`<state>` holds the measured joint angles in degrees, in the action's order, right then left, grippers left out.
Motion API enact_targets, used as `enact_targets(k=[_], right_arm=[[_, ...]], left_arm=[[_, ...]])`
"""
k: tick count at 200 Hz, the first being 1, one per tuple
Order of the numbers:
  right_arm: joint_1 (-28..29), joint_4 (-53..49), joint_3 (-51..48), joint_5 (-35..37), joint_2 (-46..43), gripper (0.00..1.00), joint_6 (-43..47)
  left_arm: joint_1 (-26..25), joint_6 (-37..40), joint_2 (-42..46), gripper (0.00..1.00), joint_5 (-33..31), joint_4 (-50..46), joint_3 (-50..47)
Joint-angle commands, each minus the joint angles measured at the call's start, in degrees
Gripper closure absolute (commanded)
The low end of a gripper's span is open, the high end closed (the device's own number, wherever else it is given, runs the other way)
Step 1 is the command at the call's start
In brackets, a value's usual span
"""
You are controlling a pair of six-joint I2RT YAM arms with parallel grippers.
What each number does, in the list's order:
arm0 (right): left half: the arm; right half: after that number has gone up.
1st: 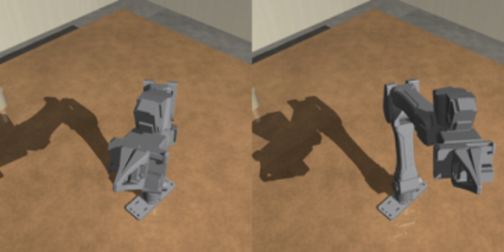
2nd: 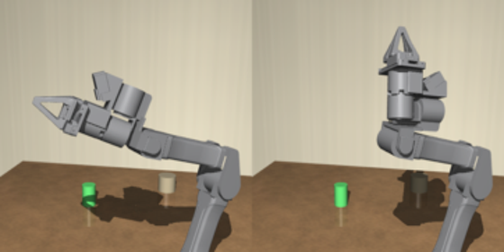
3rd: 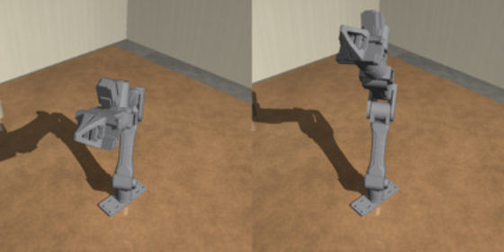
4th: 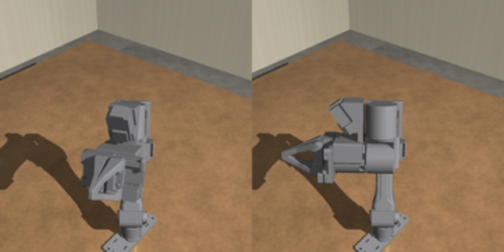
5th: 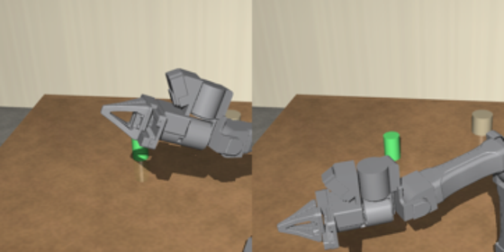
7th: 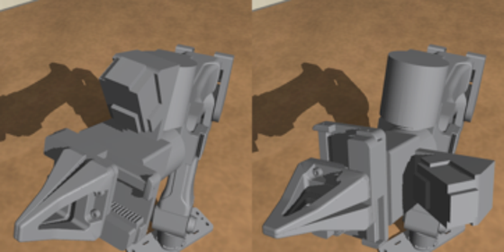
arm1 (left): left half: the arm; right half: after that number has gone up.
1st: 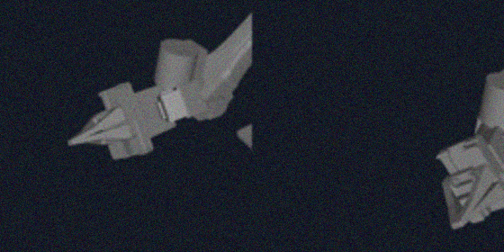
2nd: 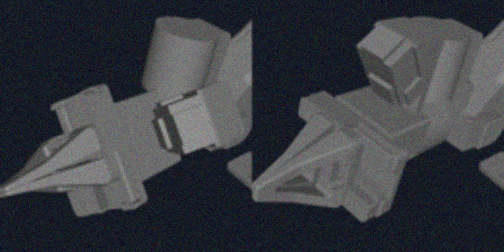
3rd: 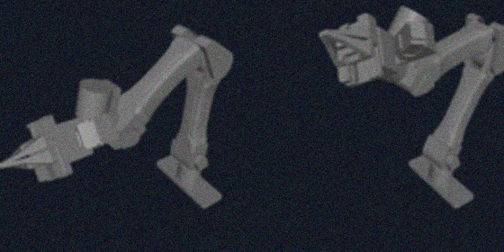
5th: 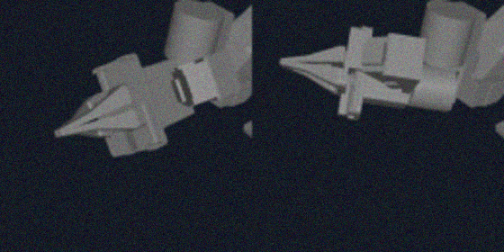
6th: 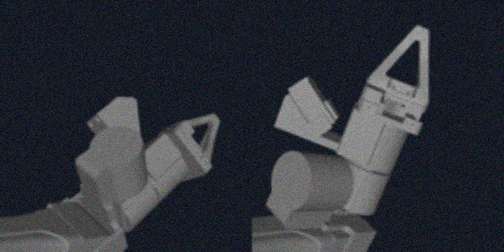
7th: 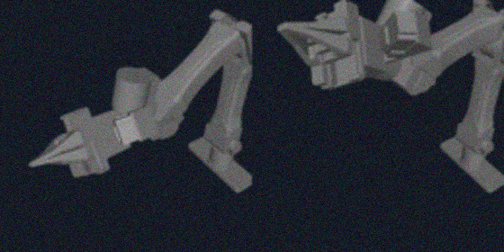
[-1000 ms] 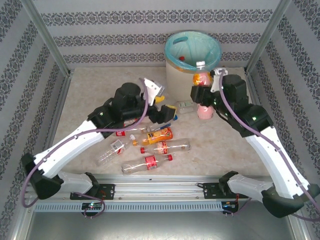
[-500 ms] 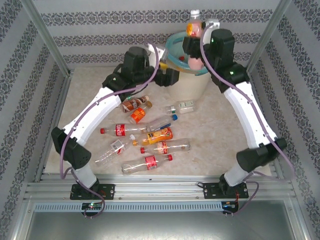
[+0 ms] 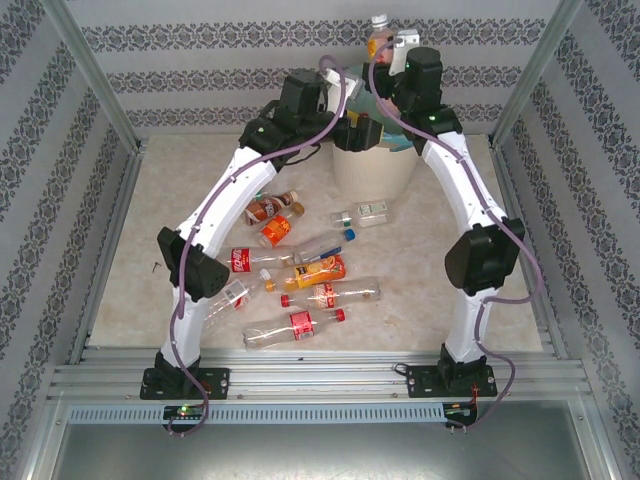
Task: Put the plastic bottles in the bin
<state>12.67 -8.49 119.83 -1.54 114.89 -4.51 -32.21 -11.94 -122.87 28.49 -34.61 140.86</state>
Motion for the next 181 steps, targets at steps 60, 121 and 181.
enact_targets(k=[60, 121, 181], right_arm=[[-3.27, 8.22, -4.23, -2.71, 1.48, 0.24, -2.24], [-3.26, 8.06, -4.25, -1.61, 1.21, 0.23, -3.12], [-3.26, 7.68, -4.17, -1.17, 1.73, 0.24, -3.40]], left_arm=[[0.82, 0.86, -0.83, 0.22, -0.36, -2.03, 2.19], [0.80, 1.50, -0.69, 0.22, -0.10, -3.01, 2.11], [1.11, 1.85, -0.64, 0.22, 0.24, -2.68, 1.27]])
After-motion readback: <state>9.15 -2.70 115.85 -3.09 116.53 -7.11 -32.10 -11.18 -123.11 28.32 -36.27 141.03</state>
